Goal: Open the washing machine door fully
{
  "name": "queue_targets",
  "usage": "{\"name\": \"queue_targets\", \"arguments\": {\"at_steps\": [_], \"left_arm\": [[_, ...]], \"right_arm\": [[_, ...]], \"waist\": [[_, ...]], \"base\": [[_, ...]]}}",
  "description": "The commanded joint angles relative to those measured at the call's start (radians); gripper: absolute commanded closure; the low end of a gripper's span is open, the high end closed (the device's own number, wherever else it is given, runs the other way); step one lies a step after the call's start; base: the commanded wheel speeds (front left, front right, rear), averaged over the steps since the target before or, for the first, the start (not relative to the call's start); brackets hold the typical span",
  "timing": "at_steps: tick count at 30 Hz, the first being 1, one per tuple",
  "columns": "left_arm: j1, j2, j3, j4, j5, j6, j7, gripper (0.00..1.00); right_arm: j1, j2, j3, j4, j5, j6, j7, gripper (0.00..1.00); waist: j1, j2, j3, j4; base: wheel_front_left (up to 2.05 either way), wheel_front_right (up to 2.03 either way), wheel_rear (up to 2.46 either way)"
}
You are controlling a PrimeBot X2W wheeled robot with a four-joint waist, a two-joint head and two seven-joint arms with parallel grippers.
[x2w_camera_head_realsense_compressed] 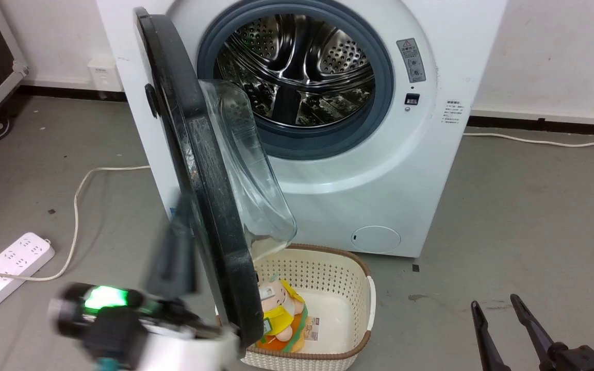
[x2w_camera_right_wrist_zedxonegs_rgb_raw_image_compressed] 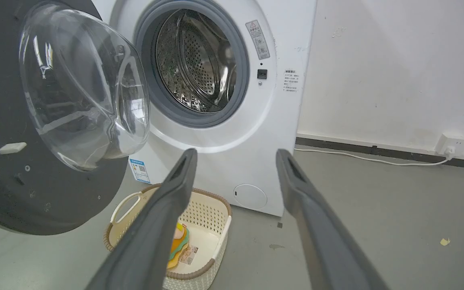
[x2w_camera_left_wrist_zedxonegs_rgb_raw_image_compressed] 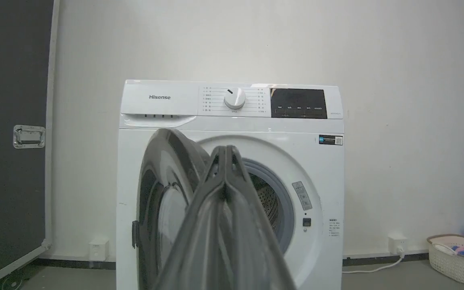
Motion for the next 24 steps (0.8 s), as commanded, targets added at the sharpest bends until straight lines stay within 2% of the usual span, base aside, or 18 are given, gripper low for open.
{"name": "queue_targets", "arguments": {"at_steps": [1, 6, 11, 20, 24], "left_arm": [[0.023, 0.0, -0.055, 0.032, 0.024, -0.014, -0.004, 1.0], [0.055, 0.0, -0.168, 0.157, 0.055, -0.027, 0.003, 1.0], [0.052, 0.0, -0.228, 0.285, 0.028, -0.034, 0.038, 1.0], [0.002, 0.004, -0.203, 0.45, -0.009, -0.009, 0.049, 1.0], [-0.014, 0.019, -0.177, 0.493, -0.02, -0.001, 0.039, 1.0]], "right_arm": [[-0.011, 0.005, 0.003, 0.003, 0.008, 0.001, -0.004, 0.0], [-0.01, 0.005, 0.005, 0.009, 0.009, 0.001, -0.004, 0.0], [-0.013, 0.005, 0.003, 0.013, 0.017, 0.001, -0.004, 0.0], [-0.014, 0.005, 0.002, 0.02, 0.03, 0.001, -0.004, 0.0], [-0.011, 0.005, 0.0, 0.023, 0.036, 0.001, -0.004, 0.0]], "waist": [[0.0, 0.0, 0.0, -0.002], [0.0, 0.0, 0.004, -0.006], [0.0, 0.0, 0.014, -0.009], [0.0, 0.0, 0.025, -0.004], [0.0, 0.0, 0.025, 0.022]], "base": [[0.0, 0.0, 0.0], [0.0, 0.0, 0.0], [0.0, 0.0, 0.0], [0.0, 0.0, 0.0], [0.0, 0.0, 0.0]]}}
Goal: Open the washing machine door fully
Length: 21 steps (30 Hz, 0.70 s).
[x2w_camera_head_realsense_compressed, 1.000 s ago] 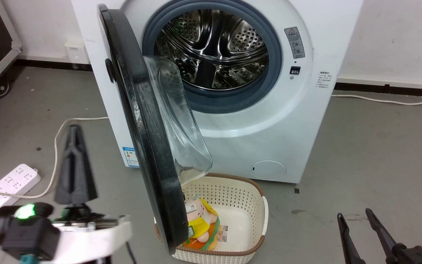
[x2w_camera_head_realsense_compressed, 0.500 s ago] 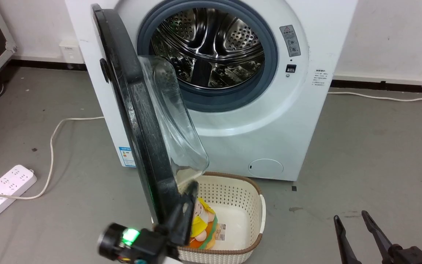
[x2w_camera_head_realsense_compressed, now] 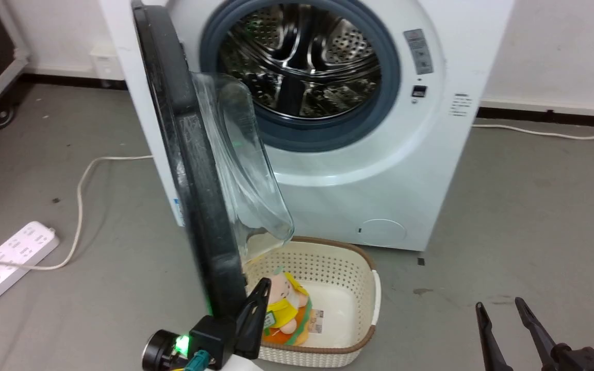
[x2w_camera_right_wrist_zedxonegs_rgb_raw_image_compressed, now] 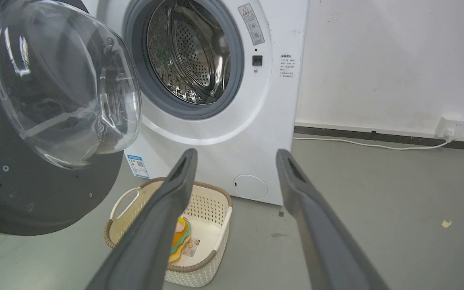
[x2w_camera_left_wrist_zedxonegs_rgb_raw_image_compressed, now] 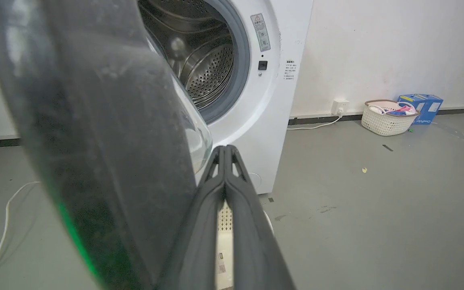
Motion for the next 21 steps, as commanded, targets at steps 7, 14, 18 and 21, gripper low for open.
{"name": "queue_targets", "arguments": {"at_steps": [7, 14, 18, 21], "left_arm": [[-0.015, 0.035, 0.032, 0.04, -0.016, 0.018, -0.011, 1.0], [-0.026, 0.059, 0.066, 0.04, -0.028, 0.039, -0.014, 1.0], [-0.05, 0.087, 0.108, 0.035, -0.043, 0.054, -0.015, 1.0], [-0.073, 0.109, 0.147, 0.034, -0.06, 0.065, -0.016, 1.0]], "right_arm": [[-0.01, 0.005, 0.001, 0.007, 0.011, 0.001, -0.004, 0.0], [-0.01, 0.005, 0.015, 0.015, 0.01, 0.001, -0.004, 0.0], [-0.015, 0.005, 0.023, 0.014, 0.002, 0.001, -0.004, 0.0], [-0.025, 0.005, 0.03, 0.013, -0.013, 0.001, -0.004, 0.0]], "waist": [[0.0, 0.0, -0.002, 0.088], [0.0, 0.0, 0.009, 0.187], [0.0, 0.0, 0.032, 0.236], [0.0, 0.0, 0.065, 0.263]], "base": [[0.0, 0.0, 0.0], [0.0, 0.0, 0.0], [0.0, 0.0, 0.0], [0.0, 0.0, 0.0]]}}
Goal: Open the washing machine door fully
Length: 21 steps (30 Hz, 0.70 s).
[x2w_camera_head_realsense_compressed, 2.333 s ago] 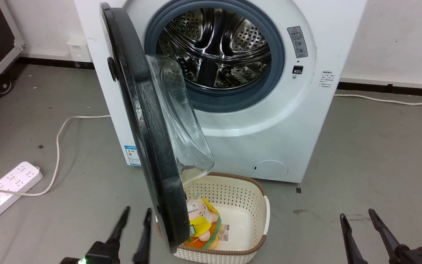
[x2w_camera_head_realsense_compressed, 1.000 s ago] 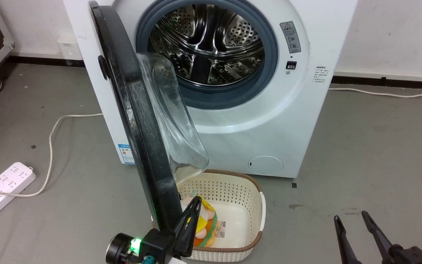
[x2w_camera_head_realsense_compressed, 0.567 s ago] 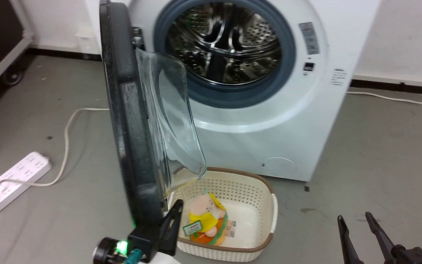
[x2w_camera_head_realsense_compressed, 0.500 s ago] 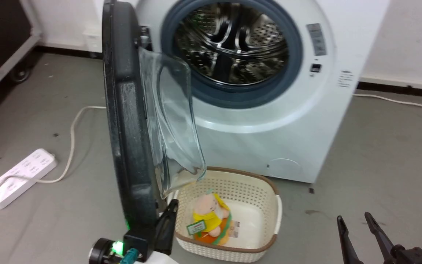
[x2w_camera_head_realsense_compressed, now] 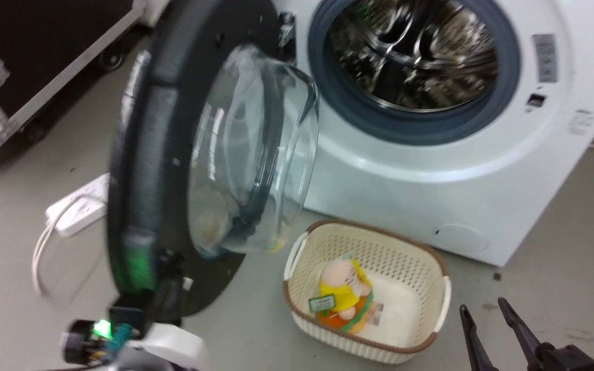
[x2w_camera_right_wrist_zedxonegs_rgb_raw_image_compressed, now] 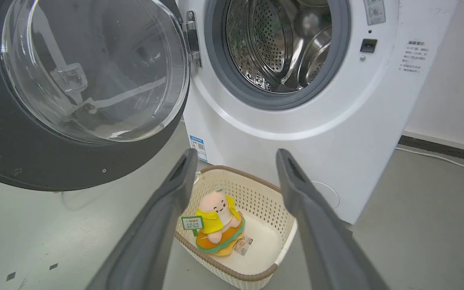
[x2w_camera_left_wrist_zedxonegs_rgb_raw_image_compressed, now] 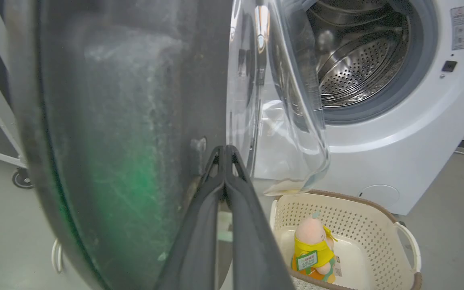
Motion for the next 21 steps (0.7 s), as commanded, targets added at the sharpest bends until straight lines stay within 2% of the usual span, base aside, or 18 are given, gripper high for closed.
{"name": "queue_targets", "arguments": {"at_steps": [1, 8, 11, 16, 21], "left_arm": [[-0.033, 0.016, 0.024, -0.002, -0.01, 0.01, -0.008, 1.0], [-0.104, 0.064, 0.118, 0.032, -0.074, 0.016, -0.01, 1.0], [-0.153, 0.11, 0.177, 0.076, -0.107, 0.014, -0.012, 1.0], [-0.234, 0.163, 0.253, 0.153, -0.163, -0.002, -0.02, 1.0], [-0.333, 0.204, 0.287, 0.247, -0.19, -0.026, -0.029, 1.0]], "right_arm": [[-0.026, 0.004, 0.004, -0.003, -0.011, 0.001, -0.004, 0.0], [-0.06, -0.021, 0.017, -0.008, -0.037, 0.001, 0.001, 0.0], [-0.076, -0.049, 0.022, -0.025, -0.041, 0.001, 0.02, 0.0], [-0.09, -0.083, 0.018, -0.057, -0.04, 0.001, 0.046, 0.0], [-0.102, -0.105, 0.016, -0.083, -0.038, 0.001, 0.066, 0.0]], "waist": [[0.0, 0.0, 0.043, 0.034], [0.0, 0.0, 0.137, 0.068], [0.0, 0.0, 0.187, 0.072], [0.0, 0.0, 0.249, 0.067], [0.0, 0.0, 0.298, 0.063]], "base": [[0.0, 0.0, 0.0], [0.0, 0.0, 0.0], [0.0, 0.0, 0.0], [0.0, 0.0, 0.0], [0.0, 0.0, 0.0]]}}
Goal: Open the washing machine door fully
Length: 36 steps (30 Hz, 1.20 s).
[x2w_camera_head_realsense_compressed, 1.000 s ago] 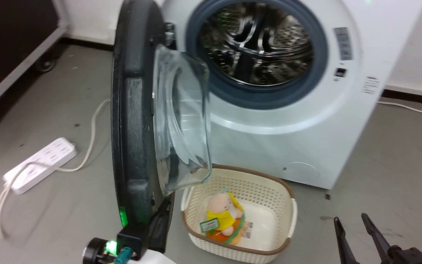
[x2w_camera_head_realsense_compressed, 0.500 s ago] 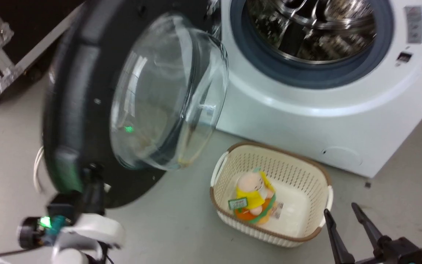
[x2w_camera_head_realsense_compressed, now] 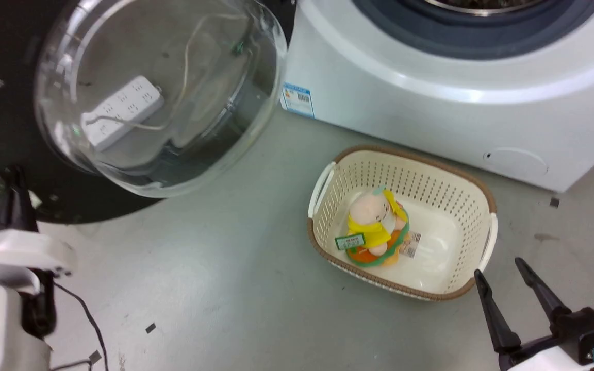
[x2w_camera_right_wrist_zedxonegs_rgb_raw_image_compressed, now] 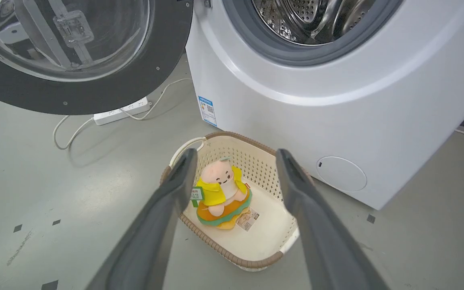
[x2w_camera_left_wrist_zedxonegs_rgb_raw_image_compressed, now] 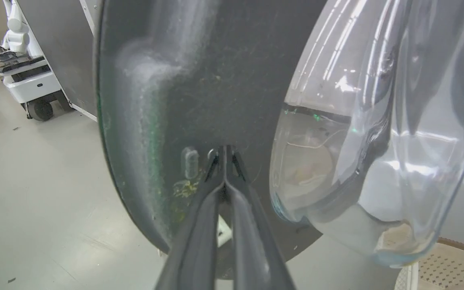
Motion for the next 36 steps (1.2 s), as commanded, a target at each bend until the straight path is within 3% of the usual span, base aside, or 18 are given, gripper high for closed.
{"name": "queue_targets", "arguments": {"at_steps": [1, 9, 13, 22, 25, 36], "left_arm": [[-0.041, 0.016, 0.009, 0.034, -0.006, -0.01, -0.008, 1.0], [-0.119, 0.045, 0.013, 0.166, 0.017, -0.025, -0.016, 1.0], [-0.107, 0.04, 0.011, 0.149, 0.048, -0.025, -0.017, 1.0], [0.068, -0.02, -0.047, -0.009, 0.131, -0.052, -0.017, 1.0], [0.2, -0.088, -0.083, -0.137, 0.149, -0.065, -0.017, 1.0], [0.435, -0.199, -0.145, -0.367, 0.215, -0.038, -0.017, 1.0]], "right_arm": [[-0.02, -0.01, 0.003, -0.013, -0.003, 0.001, 0.005, 0.0], [-0.031, -0.019, 0.004, -0.012, 0.004, 0.001, 0.009, 0.0], [-0.035, -0.005, 0.002, 0.009, 0.007, 0.001, -0.006, 0.0], [-0.039, 0.053, -0.027, 0.066, -0.02, 0.001, -0.048, 0.0], [-0.033, 0.077, -0.06, 0.082, -0.033, 0.001, -0.062, 0.0], [-0.005, 0.098, -0.075, 0.028, -0.06, 0.001, -0.067, 0.0]], "waist": [[-0.0002, 0.0, 0.028, -0.005], [-0.0002, 0.0, 0.042, -0.021], [-0.0002, 0.0, 0.006, -0.038], [-0.0002, 0.0, -0.123, -0.121], [-0.0002, 0.0, -0.202, -0.196], [-0.0002, 0.0, -0.302, -0.344]], "base": [[0.0, 0.0, 0.0], [0.0, 0.0, 0.0], [0.0, 0.0, 0.0], [0.0, 0.0, 0.0], [0.0, 0.0, 0.0], [0.0, 0.0, 0.0]]}}
